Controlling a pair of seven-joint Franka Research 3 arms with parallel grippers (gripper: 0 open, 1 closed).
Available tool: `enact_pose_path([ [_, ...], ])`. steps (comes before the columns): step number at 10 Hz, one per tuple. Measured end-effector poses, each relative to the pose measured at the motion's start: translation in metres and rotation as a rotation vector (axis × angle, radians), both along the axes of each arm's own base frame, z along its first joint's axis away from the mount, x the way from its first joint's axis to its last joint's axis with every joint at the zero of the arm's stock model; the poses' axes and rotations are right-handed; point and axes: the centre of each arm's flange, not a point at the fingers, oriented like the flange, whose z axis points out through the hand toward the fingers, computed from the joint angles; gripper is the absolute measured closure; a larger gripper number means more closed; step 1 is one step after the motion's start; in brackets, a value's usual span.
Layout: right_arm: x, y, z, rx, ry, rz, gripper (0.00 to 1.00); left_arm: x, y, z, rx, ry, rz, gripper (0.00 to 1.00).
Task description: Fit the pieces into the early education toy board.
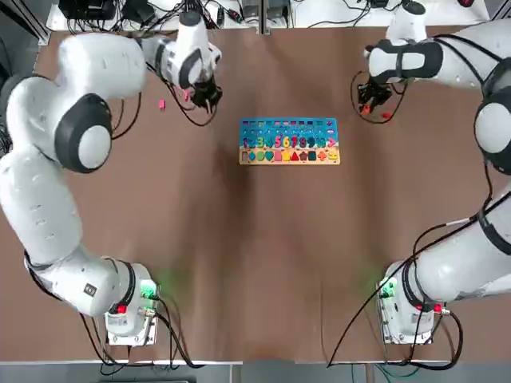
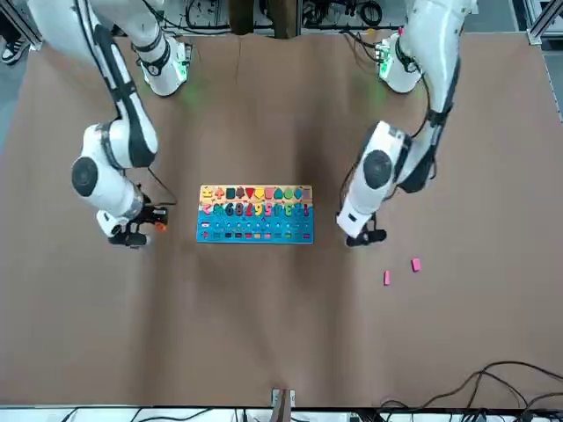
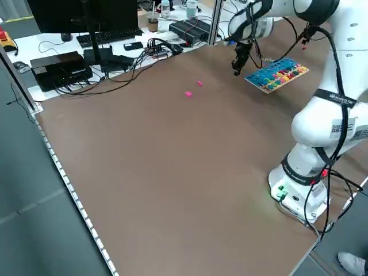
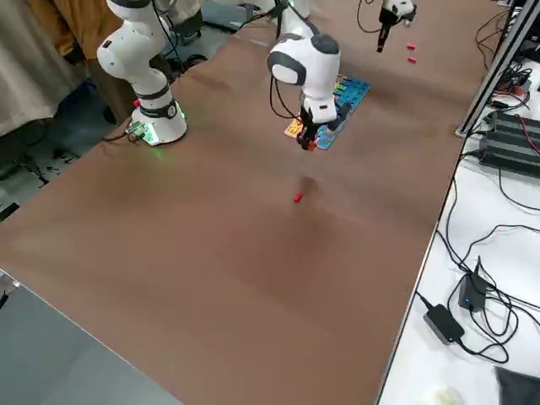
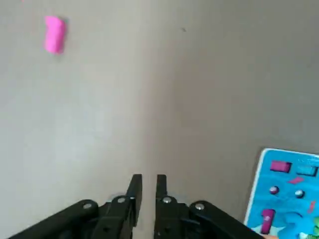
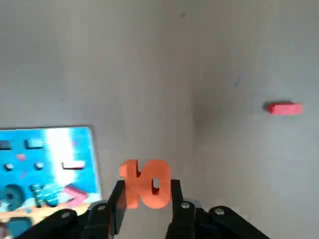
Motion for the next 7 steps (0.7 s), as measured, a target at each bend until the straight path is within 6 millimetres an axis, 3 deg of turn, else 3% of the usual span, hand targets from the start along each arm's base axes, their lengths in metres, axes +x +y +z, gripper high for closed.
enact_pose_path([
  [2, -0.015, 0.048, 0.008, -0.01, 0.008, -0.021, 0.6, 0.017, 0.036, 0.018, -0.007, -0.018, -0.024, 0.5],
  [4, -0.027, 0.079, 0.008, -0.009, 0.012, 0.007, 0.6, 0.032, 0.066, 0.026, -0.011, -0.034, -0.042, 0.22],
  [7, -0.034, 0.102, 0.008, 0.024, 0.007, 0.022, 0.6, 0.055, 0.1, 0.042, -0.019, -0.07, -0.069, 0.22],
])
